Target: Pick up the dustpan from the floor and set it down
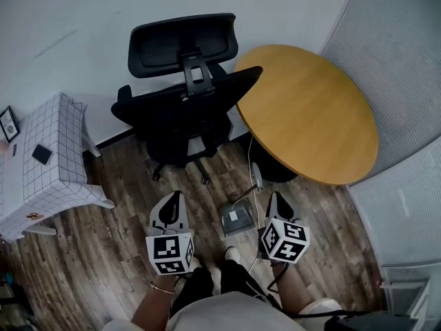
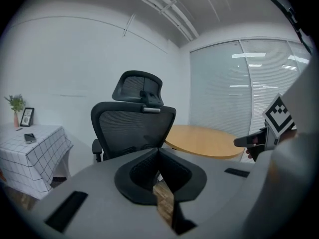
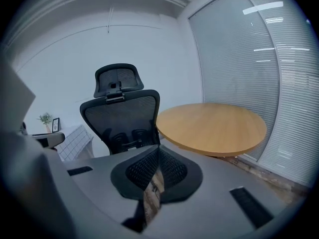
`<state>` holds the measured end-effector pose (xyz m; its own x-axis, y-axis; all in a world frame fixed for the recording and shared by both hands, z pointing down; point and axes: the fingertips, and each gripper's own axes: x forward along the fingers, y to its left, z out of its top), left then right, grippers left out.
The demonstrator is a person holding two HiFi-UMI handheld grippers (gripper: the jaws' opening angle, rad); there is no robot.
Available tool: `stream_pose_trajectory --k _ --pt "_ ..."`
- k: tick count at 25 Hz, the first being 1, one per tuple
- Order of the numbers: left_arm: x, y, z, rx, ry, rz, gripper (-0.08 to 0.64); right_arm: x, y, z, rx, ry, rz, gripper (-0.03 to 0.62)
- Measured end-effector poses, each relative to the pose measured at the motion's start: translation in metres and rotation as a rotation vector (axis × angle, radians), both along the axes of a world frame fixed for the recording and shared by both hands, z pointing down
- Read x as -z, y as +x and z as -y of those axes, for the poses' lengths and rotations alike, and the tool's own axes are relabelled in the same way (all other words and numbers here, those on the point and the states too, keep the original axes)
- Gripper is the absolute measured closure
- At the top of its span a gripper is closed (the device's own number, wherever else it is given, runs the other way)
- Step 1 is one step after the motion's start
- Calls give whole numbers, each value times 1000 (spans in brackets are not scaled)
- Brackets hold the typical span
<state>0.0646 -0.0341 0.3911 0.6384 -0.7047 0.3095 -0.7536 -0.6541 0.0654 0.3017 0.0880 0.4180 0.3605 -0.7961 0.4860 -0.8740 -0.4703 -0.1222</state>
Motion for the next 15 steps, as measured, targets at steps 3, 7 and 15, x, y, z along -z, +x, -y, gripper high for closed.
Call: stream_pose_trajectory --k 3,7,15 --pt "-9 19 -12 -33 -18 12 541 -7 12 -8 -5 -18 2 560" --pt "-19 38 -17 -49 -33 23 543 -16 18 -14 4 -32 15 560" --pt "-73 57 -25 -83 -95 71 541 -62 19 -21 12 -85 62 560"
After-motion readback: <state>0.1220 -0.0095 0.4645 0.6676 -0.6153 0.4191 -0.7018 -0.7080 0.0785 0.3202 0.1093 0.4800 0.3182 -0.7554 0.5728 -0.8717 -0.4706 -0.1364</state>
